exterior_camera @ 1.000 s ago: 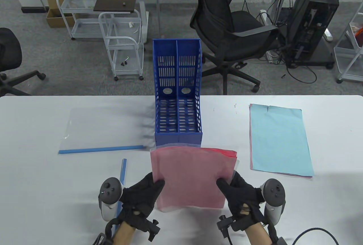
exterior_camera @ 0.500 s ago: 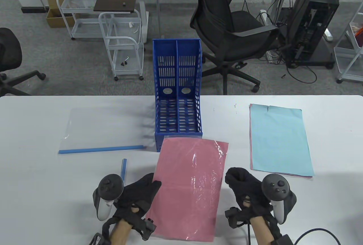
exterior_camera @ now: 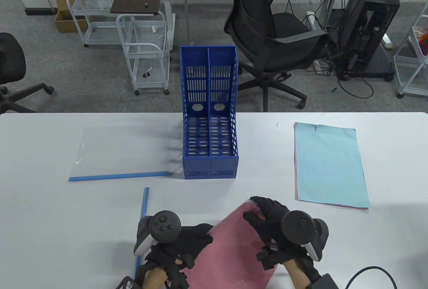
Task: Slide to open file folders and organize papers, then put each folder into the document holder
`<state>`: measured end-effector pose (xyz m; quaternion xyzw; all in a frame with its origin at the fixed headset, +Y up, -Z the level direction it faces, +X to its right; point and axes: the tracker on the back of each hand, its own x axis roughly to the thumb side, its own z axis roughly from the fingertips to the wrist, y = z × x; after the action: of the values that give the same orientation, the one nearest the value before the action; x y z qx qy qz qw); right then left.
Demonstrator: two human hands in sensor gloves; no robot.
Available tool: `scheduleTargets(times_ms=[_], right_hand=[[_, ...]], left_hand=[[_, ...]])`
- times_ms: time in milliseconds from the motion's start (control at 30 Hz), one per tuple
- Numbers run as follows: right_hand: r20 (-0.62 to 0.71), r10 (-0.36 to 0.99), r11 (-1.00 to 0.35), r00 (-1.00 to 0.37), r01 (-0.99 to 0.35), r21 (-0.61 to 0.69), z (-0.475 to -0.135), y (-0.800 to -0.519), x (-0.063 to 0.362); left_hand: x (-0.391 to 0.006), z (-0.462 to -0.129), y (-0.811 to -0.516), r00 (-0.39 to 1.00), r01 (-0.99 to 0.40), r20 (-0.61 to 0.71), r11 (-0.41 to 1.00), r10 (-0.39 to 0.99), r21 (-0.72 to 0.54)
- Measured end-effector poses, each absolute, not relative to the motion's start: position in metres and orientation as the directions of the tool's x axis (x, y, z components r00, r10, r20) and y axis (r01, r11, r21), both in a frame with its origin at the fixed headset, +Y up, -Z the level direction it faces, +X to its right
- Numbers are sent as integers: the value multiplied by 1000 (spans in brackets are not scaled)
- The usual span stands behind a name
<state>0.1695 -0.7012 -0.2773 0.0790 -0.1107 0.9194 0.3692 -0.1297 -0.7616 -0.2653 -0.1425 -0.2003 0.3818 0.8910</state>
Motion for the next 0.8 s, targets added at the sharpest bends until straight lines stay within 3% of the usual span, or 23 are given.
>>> scheduleTargets(times_ms=[100,233,400,533,667,800], right_hand=[[173,628,-745,-759,-650,-151,-283,-703,161],[156,526,-823,-836,-546,-154,-292,-700,147],[151,454,-870,-878,-473,-137,-302,-708,136],[145,387,-903,-911,-407,-142,-304,-717,136],[143,357,-915,-923,-376,-144,-306,-721,135],[139,321,-930,-937,-340,-138,-308,-727,132]], left_hand=[[-132,-269,-768,611,-637,159,600,776,-483],[-134,-268,-769,645,-623,126,614,754,-485],[-162,-265,-748,727,-648,46,706,685,-285],[-214,-265,-735,853,-501,-211,862,476,-81],[-237,-270,-750,878,-285,-445,940,178,-186],[-229,-281,-769,885,-239,-461,915,67,-325]])
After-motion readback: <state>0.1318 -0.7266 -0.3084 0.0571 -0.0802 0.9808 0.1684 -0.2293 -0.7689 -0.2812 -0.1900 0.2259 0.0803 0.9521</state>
